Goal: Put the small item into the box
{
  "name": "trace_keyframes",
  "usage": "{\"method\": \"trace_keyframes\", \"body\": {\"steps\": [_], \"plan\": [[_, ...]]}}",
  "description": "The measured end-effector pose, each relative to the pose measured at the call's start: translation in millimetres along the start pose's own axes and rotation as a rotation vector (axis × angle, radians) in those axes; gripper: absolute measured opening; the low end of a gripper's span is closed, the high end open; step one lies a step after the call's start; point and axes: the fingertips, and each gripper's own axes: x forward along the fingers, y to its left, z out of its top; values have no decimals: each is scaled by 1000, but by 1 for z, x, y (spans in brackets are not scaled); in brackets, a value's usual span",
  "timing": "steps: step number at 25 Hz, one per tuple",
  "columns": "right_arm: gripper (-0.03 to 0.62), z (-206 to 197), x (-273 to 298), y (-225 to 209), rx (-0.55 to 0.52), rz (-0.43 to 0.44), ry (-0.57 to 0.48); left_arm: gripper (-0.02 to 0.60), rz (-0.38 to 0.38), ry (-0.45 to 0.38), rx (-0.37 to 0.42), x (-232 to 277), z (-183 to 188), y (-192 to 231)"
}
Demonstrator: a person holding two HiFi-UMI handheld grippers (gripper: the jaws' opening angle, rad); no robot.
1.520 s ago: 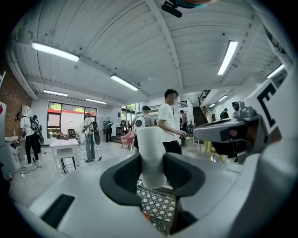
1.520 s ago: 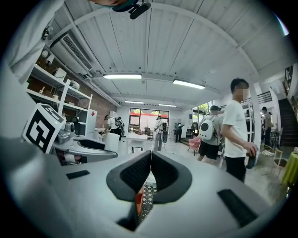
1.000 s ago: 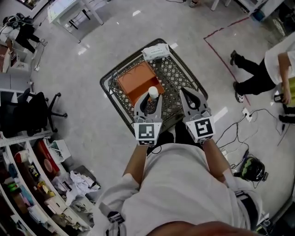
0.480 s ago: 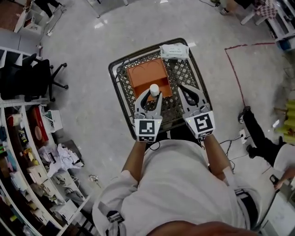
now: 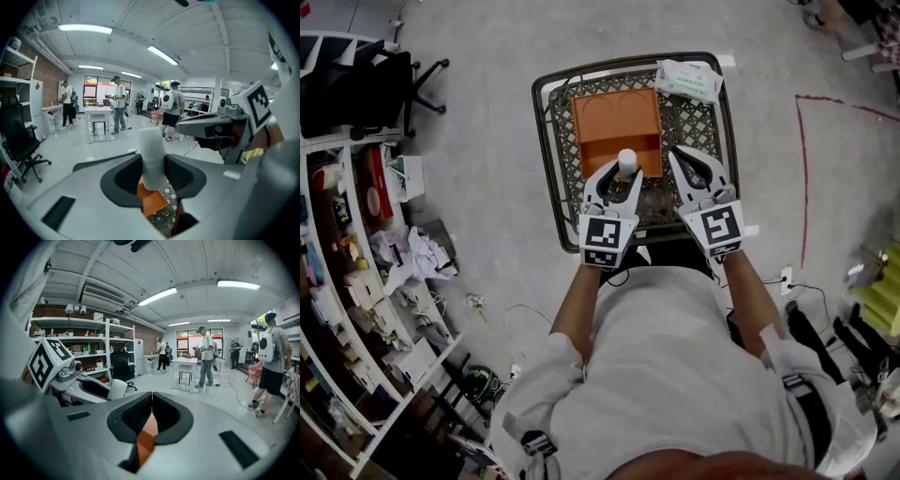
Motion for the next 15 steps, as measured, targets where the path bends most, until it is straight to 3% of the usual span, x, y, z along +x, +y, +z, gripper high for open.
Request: {"method": "trace_keyframes", "body": {"steps": [9,12,15], "plan": [[5,-52,28,-16,10,57,69,149,46,165,-77,40,-48,13],[5,-75,34,-19,11,77,100,149,23,214,-140,52,-63,8],[5,-91,39,-25,33,88,118,149,-6,285,-144,65,-81,5]]}}
